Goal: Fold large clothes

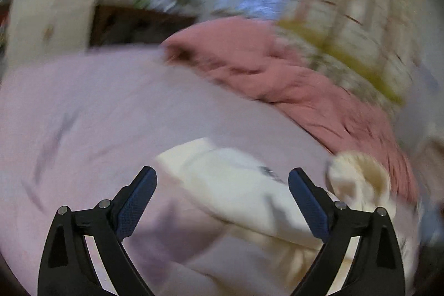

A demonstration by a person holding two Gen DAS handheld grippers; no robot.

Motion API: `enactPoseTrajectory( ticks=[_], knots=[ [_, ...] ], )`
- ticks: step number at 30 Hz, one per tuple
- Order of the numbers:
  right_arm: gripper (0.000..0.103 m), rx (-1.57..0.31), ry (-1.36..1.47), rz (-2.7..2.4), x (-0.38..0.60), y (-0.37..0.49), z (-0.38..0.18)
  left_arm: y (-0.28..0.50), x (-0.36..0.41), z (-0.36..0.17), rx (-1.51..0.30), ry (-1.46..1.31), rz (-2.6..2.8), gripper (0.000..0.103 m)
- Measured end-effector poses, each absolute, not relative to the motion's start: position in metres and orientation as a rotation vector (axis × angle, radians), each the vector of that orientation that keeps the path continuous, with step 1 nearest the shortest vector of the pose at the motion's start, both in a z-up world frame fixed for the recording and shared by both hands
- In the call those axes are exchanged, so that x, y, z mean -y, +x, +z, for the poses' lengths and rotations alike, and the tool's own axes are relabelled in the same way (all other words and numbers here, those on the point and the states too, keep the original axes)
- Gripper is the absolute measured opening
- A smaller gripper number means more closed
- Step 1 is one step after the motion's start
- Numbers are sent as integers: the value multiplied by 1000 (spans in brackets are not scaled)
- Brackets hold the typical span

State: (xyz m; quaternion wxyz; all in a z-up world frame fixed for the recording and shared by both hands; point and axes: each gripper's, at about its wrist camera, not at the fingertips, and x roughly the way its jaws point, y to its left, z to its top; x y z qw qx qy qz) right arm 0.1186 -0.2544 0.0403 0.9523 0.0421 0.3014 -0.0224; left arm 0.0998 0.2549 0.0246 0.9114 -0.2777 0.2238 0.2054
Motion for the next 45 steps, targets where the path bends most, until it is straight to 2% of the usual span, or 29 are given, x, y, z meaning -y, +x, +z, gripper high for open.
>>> enactPoseTrajectory(
  ticks=[6, 9, 11, 13, 14, 15, 16, 17, 19, 23, 26, 29, 38, 39, 40, 45],
  knots=[
    [53, -640, 50, -44, 248, 126, 30, 112, -325, -55, -608, -1003, 270, 94],
    [53, -637, 69, -48, 249, 126, 29, 125, -324, -48, -579, -964, 226, 94],
    [53, -645, 82, -43, 251, 127, 27, 142, -317, -52, -621, -944, 214, 91],
    [53, -648, 75, -47, 251, 127, 26, 160, -313, -61, -690, -938, 183, 64],
    [53, -647, 58, -52, 250, 127, 25, 166, -309, -62, -720, -929, 160, 56],
    [53, -643, 39, -63, 250, 126, 25, 168, -307, -63, -749, -917, 151, 35],
    [53, -638, 25, -72, 250, 125, 26, 169, -306, -64, -781, -917, 130, 9],
    [53, -631, 11, -83, 250, 126, 26, 167, -305, -64, -793, -950, 87, 5],
    [53, -625, 5, -99, 253, 127, 28, 148, -299, -44, -655, -987, 69, 5],
    [53, -631, 76, -103, 263, 130, 33, 117, -248, 34, -418, -796, -96, 5],
    [53, -614, 86, -99, 266, 127, 40, 100, -179, 80, -335, -615, -243, 5],
    [53, -591, 58, -113, 267, 121, 47, 102, -111, 86, -394, -530, -346, 5],
    [53, -609, 187, -64, 300, 117, 58, 93, 63, 14, -707, -247, -583, 9],
    [53, -610, 196, -61, 302, 116, 58, 86, 73, 8, -724, -208, -588, 18],
    [53, -611, 204, -57, 304, 116, 58, 82, 78, 4, -738, -174, -600, 32],
    [53, -652, 249, 30, 294, 121, 52, 39, 68, 25, -640, -84, -642, 61]
  ],
)
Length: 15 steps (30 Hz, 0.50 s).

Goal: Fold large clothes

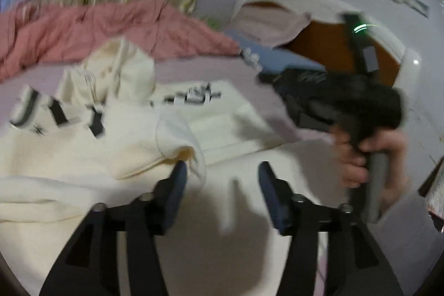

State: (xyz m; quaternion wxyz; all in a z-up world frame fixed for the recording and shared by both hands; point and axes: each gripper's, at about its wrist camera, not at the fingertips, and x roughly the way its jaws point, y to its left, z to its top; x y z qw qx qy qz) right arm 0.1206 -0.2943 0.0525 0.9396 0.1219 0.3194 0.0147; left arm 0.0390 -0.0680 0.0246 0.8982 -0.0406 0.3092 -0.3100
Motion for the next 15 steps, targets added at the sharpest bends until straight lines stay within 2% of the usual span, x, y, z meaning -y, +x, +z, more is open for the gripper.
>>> enactPoseTrajectory(
  ticks=[1, 4, 9, 13, 15],
  knots=[
    [53, -666, 266, 61, 290, 122, 51, 38, 58, 29, -631, -123, -635, 64],
    [53, -702, 299, 157, 268, 129, 47, 35, 20, 44, -587, -257, -550, 64],
    [53, -759, 213, 309, 207, 132, 44, 43, -36, 60, -449, -145, -198, 64],
    [53, -797, -3, 374, 146, 125, 31, 69, -75, 39, -525, -91, 22, 60],
    [53, -781, -156, 340, 120, 118, 22, 84, -93, 22, -640, -132, 73, 57]
  ],
)
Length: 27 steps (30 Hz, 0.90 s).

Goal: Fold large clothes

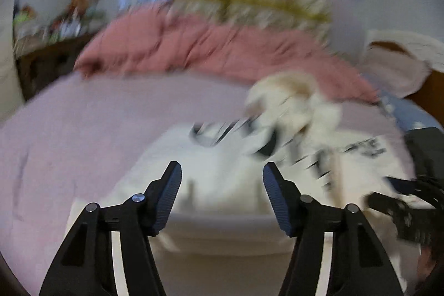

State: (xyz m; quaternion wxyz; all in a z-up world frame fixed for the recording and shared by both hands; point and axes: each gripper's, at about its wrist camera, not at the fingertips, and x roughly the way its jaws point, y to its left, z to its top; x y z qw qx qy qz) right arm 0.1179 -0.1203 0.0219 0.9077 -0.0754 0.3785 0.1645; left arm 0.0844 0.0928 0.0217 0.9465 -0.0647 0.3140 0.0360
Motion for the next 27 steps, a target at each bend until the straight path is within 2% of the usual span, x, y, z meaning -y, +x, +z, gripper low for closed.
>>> enactPoseTrajectory(
  ticks=[3, 7, 9, 13, 18, 23, 27],
  knots=[
    [53, -717, -282, 171, 110, 113, 12, 93, -107, 3, -753, -170, 93, 54],
    [53, -567, -191, -101, 153, 108, 32, 89, -90, -5, -815, -73, 81, 54],
    [53, -559, -178, -216, 176, 110, 41, 88, -83, -10, -845, -32, 64, 54],
    [53, -623, -69, -293, 236, 110, 52, 96, -62, -13, -902, -20, -75, 54],
    [55, -701, 143, -72, 276, 108, 55, 77, -25, 4, -900, 17, -349, 54],
    [57, -862, 343, 39, 278, 129, 27, 75, -10, 9, -874, 69, -363, 54],
    [66, -968, 416, 83, 274, 146, 3, 75, -24, 25, -799, 7, -270, 55]
  ],
)
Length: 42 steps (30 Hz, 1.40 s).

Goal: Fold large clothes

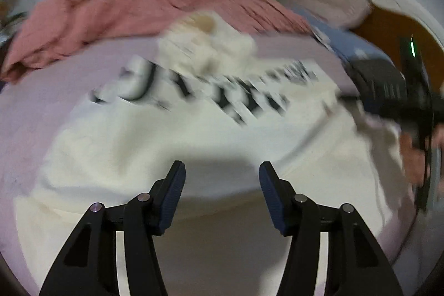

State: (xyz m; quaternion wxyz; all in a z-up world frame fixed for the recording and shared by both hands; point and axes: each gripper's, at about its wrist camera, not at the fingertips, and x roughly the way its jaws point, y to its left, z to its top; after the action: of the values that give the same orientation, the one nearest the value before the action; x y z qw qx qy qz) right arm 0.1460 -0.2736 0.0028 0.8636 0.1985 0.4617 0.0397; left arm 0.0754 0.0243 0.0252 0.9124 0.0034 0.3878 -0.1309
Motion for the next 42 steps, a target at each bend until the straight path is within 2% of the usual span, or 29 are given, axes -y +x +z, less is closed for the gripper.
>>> enactPoseTrajectory(
  ticks=[2, 3, 4, 5, 7, 9, 13, 15, 17, 20, 21, 23, 24, 25, 26, 27, 30, 32, 34, 36, 39, 42],
  knots=[
    [64, -1010, 387, 69, 268, 149, -8, 83, -40, 40, -733, -33, -156, 57],
    [57, -1019, 378, 71, 267, 151, -11, 90, -50, 48, -704, -46, -103, 59],
    [37, -1024, 368, 66, 267, 150, -13, 99, -57, 53, -689, -48, -75, 61],
    [25, -1019, 350, 48, 266, 151, -14, 110, -64, 55, -687, -43, -55, 63],
    [14, -952, 349, 52, 270, 145, -5, 135, -77, 50, -726, -33, -28, 64],
    [12, -792, 331, 78, 270, 133, 18, 159, -93, 37, -772, -63, 6, 64],
    [11, -253, 177, 142, 259, 66, 92, 175, -124, 13, -832, -174, 49, 63],
    [11, -258, 117, 92, 254, 62, 95, 174, -130, 10, -827, -185, 22, 63],
    [12, -457, 115, 88, 258, 87, 70, 175, -128, 5, -845, -131, 31, 65],
    [14, -839, 155, 90, 267, 125, 9, 184, -125, -11, -921, -95, 20, 70],
    [14, -886, 173, 80, 270, 129, 0, 185, -121, -15, -931, -78, 28, 70],
    [27, -837, 270, 52, 286, 127, 2, 184, -116, -18, -924, -21, 48, 70],
    [50, -806, 306, 36, 292, 125, 6, 184, -109, -19, -918, 20, 49, 60],
    [76, -754, 360, 12, 303, 121, 14, 184, -104, -19, -912, 53, 33, 45],
    [78, -727, 393, 12, 309, 119, 19, 181, -98, -18, -896, 102, 35, 36],
    [78, -724, 421, 25, 313, 119, 22, 178, -94, -16, -867, 151, 62, 19],
    [78, -886, 451, 132, 311, 139, 11, 172, -97, -7, -793, 159, 93, 5],
    [65, -1041, 393, 140, 298, 151, -12, 168, -110, 5, -733, 103, 125, 2],
    [42, -1030, 301, 101, 284, 147, -17, 163, -124, 14, -682, 27, 134, 2],
    [11, -970, 265, 146, 274, 143, -5, 160, -134, 19, -646, 0, 194, 2],
    [8, -679, 93, 121, 254, 124, 37, 157, -144, 24, -599, -13, 235, 2],
    [7, -472, -63, 13, 234, 130, 64, 157, -153, 27, -581, -58, 227, 2]
  ],
)
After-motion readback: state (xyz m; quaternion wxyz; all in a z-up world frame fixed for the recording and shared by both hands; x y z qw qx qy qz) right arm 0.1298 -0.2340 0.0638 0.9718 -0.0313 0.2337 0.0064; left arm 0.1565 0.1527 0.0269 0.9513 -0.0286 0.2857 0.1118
